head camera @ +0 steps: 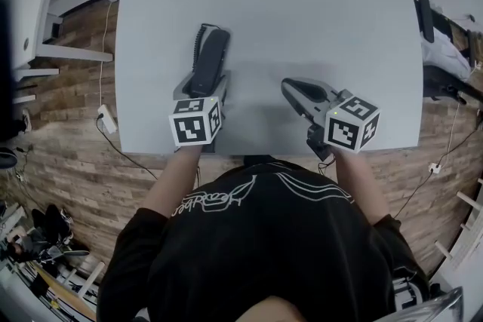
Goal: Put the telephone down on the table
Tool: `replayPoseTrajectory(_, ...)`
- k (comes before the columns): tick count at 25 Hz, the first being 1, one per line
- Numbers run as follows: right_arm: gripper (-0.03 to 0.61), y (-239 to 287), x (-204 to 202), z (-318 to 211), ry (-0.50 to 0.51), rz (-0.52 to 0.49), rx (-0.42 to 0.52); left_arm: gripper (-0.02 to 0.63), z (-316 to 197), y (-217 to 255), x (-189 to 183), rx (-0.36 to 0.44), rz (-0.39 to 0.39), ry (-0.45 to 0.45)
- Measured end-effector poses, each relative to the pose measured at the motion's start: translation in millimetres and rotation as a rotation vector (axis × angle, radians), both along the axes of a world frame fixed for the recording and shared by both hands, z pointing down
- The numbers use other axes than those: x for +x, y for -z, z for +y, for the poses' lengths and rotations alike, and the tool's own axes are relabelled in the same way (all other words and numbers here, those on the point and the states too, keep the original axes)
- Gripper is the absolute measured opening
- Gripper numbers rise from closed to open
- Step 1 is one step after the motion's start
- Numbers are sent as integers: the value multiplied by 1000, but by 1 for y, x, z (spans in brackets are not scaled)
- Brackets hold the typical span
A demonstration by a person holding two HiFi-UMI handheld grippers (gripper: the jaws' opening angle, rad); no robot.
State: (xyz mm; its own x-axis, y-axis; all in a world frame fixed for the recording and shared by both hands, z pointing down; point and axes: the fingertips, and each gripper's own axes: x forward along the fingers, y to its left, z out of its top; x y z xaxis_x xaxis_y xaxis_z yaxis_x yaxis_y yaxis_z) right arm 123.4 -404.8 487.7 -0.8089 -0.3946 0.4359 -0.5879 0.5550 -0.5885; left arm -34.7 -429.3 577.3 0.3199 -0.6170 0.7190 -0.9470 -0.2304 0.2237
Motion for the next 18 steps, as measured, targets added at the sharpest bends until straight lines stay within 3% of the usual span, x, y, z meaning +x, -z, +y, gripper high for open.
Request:
replayPoseTrajectory(4, 40, -1, -5, 3, 2, -7, -3, 278, 3, -9, -1, 7, -149, -63)
replayPoseTrajectory(8, 40, 0, -6, 6, 7, -9, -2, 279, 5, -17, -2, 8, -236, -99)
replayPoseTrajectory(15, 40, 9, -14, 18, 21, -40, -5, 289, 7, -15, 0, 47, -258, -102)
replayPoseTrajectory(18, 40, 11, -17, 23, 20, -49, -21, 313, 9, -9, -2, 102, -255, -117)
